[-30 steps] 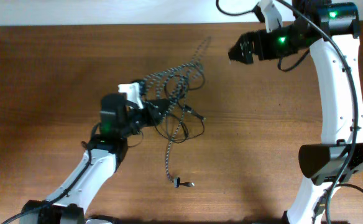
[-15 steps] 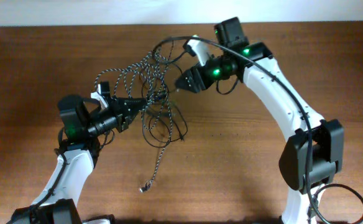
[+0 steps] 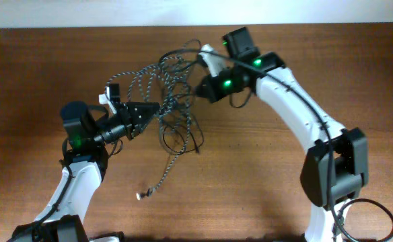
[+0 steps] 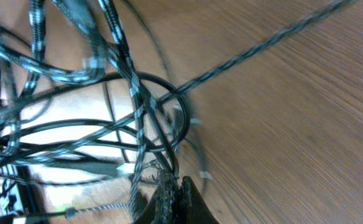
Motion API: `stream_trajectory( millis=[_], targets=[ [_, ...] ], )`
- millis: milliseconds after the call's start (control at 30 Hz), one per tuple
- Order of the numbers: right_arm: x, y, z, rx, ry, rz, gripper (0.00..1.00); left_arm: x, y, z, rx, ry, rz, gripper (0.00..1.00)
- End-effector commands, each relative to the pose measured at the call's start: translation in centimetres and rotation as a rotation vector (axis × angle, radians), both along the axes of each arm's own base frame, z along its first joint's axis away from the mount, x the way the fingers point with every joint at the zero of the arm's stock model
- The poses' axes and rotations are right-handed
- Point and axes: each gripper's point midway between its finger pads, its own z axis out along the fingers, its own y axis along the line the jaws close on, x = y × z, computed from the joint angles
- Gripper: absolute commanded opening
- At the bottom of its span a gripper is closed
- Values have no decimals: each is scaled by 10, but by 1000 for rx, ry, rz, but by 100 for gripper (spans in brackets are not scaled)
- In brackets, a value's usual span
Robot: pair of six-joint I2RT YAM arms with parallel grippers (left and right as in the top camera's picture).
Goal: Untangle cables
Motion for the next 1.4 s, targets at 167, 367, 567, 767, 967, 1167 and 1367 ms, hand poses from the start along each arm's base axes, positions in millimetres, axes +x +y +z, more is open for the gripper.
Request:
stream_trajectory(
  millis=[167, 367, 567, 767, 967, 1167, 1367],
  targets=[
    [-32, -127, 109, 240, 4, -99, 4, 6, 43, -81, 368, 140, 226, 99],
    [-69, -45, 137, 404, 1, 156, 4, -39, -74, 51, 168, -715, -357, 99],
    [-95, -31, 189, 725, 158, 250, 4, 13, -85, -31, 657, -561, -47, 99],
    [-94, -43, 217, 828, 116, 290, 4, 31, -5, -80, 1180, -283, 351, 0],
    [7, -152, 226, 640, -221, -83, 4, -16, 71, -122, 1464, 84, 514, 0],
    [32, -263, 215, 578, -234, -430, 56, -26, 76, -137, 1335, 225, 547, 0],
    [22, -264, 149, 298, -85, -561, 79, -26, -77, -104, 933, -421, -257, 0]
  ],
)
